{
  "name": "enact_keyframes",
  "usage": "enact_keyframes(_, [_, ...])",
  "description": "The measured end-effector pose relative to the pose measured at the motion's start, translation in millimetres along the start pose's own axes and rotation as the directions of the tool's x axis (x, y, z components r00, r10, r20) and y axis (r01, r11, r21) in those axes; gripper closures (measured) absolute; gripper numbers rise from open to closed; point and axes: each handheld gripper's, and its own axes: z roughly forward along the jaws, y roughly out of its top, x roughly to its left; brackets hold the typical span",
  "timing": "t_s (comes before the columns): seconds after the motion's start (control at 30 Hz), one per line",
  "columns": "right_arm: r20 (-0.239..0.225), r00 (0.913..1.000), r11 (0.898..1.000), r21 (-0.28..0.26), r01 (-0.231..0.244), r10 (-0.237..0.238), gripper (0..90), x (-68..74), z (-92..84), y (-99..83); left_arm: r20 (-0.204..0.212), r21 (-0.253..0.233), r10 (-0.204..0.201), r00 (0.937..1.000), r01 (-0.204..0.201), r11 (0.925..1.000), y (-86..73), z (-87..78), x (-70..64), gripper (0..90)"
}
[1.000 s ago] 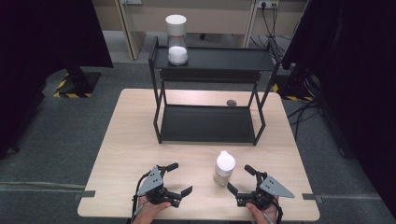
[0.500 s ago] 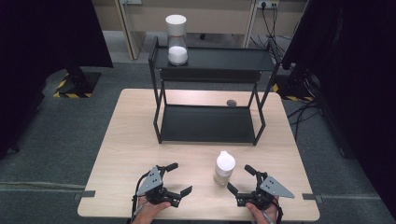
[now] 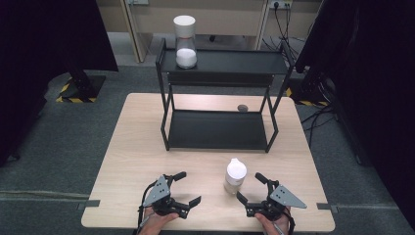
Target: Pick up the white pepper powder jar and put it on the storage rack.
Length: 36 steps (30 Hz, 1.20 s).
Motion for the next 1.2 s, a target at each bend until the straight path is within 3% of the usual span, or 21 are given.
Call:
enact_keyframes(0.6, [0.024, 0.9996, 1.000, 0.019, 0.012, -0.012, 0.6, 10.1, 21.2, 3.2, -0.001, 0.001, 0.000, 1.0000, 0.000, 1.0000, -1.1, 0.7, -0.6, 0.6])
enact_keyframes(0.77, [0.032, 0.9988, 0.999, 0.027, 0.036, -0.037, 1.1, 13.7, 27.9, 5.0, -0.001, 0.004, -0.005, 1.0000, 0.005, 1.0000, -1.8, 0.7, 0.1, 0.6])
enact_keyframes(1.2, [0.056, 0.9969, 0.997, 0.066, 0.052, -0.055, 9.0, 16.1, 39.8, 10.1, 0.002, 0.005, -0.008, 1.0000, 0.008, 1.0000, -2.7, 0.9, 0.9, 0.6])
